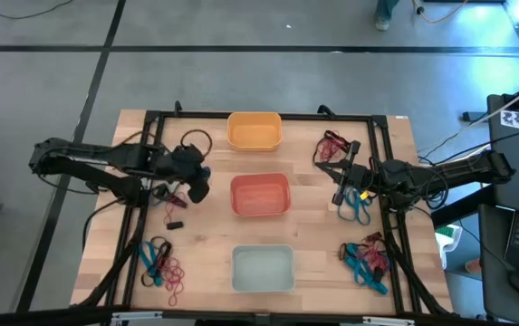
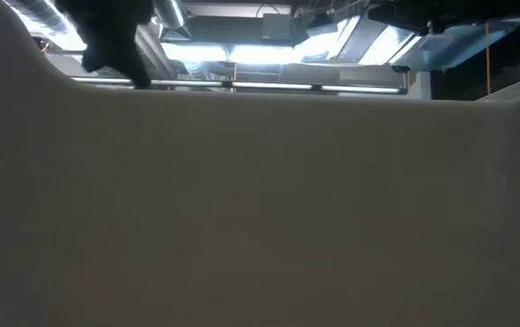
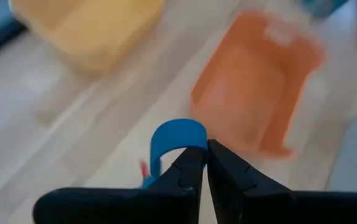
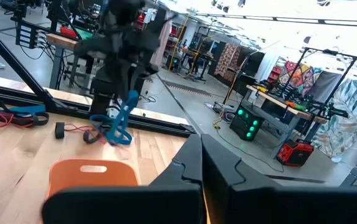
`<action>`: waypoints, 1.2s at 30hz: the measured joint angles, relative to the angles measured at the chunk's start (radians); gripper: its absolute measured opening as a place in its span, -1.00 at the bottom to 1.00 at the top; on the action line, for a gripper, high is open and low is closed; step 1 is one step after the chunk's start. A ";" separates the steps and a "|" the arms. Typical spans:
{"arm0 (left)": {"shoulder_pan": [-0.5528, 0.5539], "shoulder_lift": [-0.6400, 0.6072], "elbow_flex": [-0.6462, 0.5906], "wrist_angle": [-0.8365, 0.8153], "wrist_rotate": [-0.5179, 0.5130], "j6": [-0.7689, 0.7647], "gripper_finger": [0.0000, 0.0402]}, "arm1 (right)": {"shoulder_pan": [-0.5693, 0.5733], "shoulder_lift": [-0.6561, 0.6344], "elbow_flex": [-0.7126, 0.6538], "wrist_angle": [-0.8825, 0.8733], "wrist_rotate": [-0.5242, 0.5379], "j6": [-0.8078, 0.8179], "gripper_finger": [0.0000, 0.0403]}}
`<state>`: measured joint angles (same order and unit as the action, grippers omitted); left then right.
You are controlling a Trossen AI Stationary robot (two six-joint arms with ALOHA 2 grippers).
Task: Sort rubber bands into baskets
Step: Put the blue rubber band in the yellow bin
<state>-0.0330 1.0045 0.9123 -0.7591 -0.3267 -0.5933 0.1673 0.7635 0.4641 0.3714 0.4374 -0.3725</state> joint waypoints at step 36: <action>-0.002 -0.047 -0.022 0.154 -0.229 0.232 -0.91 | 0.000 0.073 0.000 0.050 0.000 -0.023 -1.00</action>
<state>-0.0350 0.9577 0.8902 -0.6053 -0.5556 -0.3613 0.1676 0.8364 0.4641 0.4216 0.4371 -0.3959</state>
